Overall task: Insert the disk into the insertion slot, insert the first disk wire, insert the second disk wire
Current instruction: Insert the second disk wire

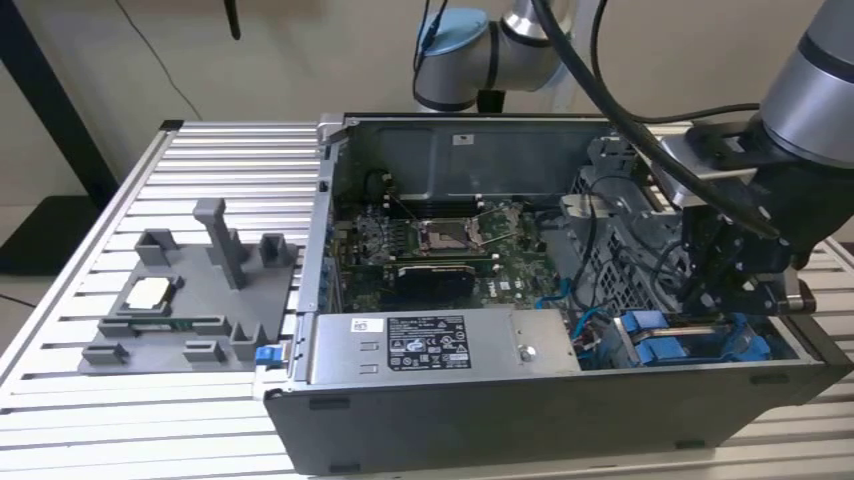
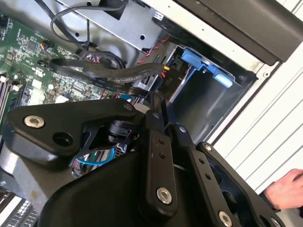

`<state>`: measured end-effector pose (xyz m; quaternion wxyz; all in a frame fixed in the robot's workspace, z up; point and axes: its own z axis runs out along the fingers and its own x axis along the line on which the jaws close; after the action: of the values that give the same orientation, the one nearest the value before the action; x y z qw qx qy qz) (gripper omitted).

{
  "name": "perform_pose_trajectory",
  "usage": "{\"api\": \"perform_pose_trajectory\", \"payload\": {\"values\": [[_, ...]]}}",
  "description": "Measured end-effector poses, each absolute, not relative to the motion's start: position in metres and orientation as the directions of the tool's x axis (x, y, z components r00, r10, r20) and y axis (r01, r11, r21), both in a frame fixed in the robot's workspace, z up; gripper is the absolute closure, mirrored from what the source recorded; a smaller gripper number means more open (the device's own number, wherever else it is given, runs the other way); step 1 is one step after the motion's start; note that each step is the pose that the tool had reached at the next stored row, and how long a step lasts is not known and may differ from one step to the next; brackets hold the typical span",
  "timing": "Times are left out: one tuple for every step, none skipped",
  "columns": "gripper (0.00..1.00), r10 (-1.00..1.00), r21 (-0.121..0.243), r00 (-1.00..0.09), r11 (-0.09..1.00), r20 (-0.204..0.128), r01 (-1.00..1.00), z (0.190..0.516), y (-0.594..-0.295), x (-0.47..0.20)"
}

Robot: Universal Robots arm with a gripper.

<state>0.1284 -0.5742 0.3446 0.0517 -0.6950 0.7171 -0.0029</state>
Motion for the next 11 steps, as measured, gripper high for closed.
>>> {"api": "perform_pose_trajectory", "payload": {"values": [[0.84, -0.997, -0.076, -0.029, 0.034, -0.07, -0.997, 0.3442, -0.574, 0.1284], [0.84, -0.997, -0.076, -0.029, 0.034, -0.07, -0.997, 0.3438, -0.5739, 0.1284], [0.84, -0.997, -0.076, -0.028, 0.034, -0.07, -0.996, 0.3434, -0.5739, 0.1284], [0.84, -0.997, -0.077, -0.028, 0.034, -0.07, -0.996, 0.3429, -0.5739, 0.1284], [0.84, -0.997, -0.077, -0.028, 0.034, -0.07, -0.996, 0.3425, -0.5738, 0.1284], [0.84, -0.997, -0.077, -0.028, 0.034, -0.07, -0.996, 0.3421, -0.5737, 0.1284], [0.84, -0.997, -0.077, -0.028, 0.034, -0.07, -0.996, 0.3417, -0.5734, 0.1284], [0.84, -0.997, -0.077, -0.028, 0.034, -0.07, -0.996, 0.3413, -0.5731, 0.1284], [0.84, -0.997, -0.077, -0.028, 0.033, -0.07, -0.996, 0.3409, -0.5729, 0.1284], [0.84, -0.997, -0.077, -0.028, 0.033, -0.07, -0.996, 0.3406, -0.5728, 0.1284], [0.84, -0.997, -0.077, -0.028, 0.033, -0.07, -0.996, 0.3402, -0.5726, 0.1284]]}}
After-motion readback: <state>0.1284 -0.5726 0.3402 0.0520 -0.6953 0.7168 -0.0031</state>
